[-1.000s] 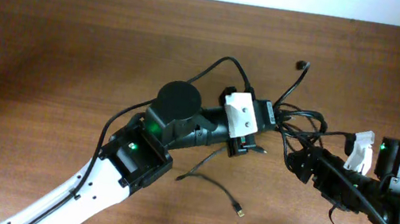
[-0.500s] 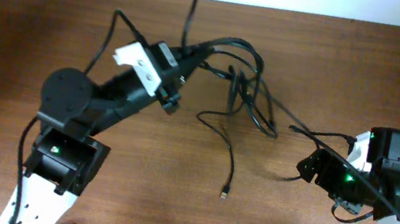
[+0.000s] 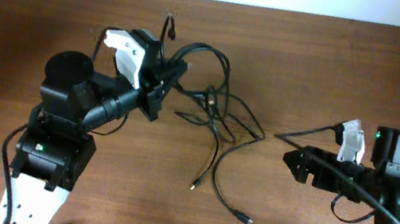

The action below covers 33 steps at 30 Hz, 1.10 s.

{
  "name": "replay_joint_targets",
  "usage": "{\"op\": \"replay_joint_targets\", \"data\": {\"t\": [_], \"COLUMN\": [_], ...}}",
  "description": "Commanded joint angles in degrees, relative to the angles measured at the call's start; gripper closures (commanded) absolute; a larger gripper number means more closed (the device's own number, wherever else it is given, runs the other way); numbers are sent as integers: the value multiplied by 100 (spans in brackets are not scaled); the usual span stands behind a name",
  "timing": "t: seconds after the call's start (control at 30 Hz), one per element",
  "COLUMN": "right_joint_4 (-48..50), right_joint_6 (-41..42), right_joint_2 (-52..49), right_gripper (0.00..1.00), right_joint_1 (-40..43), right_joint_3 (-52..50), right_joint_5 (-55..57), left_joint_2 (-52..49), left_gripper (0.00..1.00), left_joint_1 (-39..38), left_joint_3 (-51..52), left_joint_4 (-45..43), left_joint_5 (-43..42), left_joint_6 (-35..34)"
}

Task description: Untangle cables

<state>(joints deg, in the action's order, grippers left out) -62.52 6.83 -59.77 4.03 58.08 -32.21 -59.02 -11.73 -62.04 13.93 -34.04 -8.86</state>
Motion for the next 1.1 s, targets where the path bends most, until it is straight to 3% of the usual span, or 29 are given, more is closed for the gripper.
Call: {"op": "replay_joint_targets", "data": {"t": [0.0,0.17,0.43,0.53,0.7,0.87,0.9,0.93,0.97,1.0,1.07], "right_joint_4": [22,17,-13,-173,-966,-874,-839,-841,-839,-828,-706], "right_joint_6": [-916,-1113,-1113,-1115,-2144,-2144,-2144,-2144,-2142,-2140,-2138], "right_joint_2": [481,1255,1268,1220,1165,861,693,595,553,529,586], "right_gripper": [10,10,10,10,10,11,20,46,91,96,96], "right_joint_1": [11,11,13,11,11,11,11,11,11,13,13], "right_joint_3": [22,22,22,22,20,20,20,22,20,22,35], "right_joint_5": [-1086,-1220,-1196,-1200,-1519,-1521,-1523,-1523,-1523,-1526,-1779], "left_joint_2": [31,-553,-1303,-1303,-1303,-1303,-1303,-1303,-1303,-1303,-1303], "left_gripper": [100,100,100,100,100,100,100,100,100,100,100], "left_joint_1": [-385,-1276,-2293,-2354,-2354,-2533,-2636,-2647,-2647,-2647,-2647], "left_joint_3": [-57,-57,-57,-57,-57,-57,-57,-57,-57,-57,-57], "left_joint_4": [37,140,109,96,-927,-1029,-1047,-1043,-1040,-874,-297], "left_joint_5": [-223,-201,-208,-46,-52,-72,-66,-52,-15,433,1344], "left_joint_6": [-1436,-1596,-1596,-1598,-1867,-2175,-2173,-2170,-2124,-2103,-2103]}}
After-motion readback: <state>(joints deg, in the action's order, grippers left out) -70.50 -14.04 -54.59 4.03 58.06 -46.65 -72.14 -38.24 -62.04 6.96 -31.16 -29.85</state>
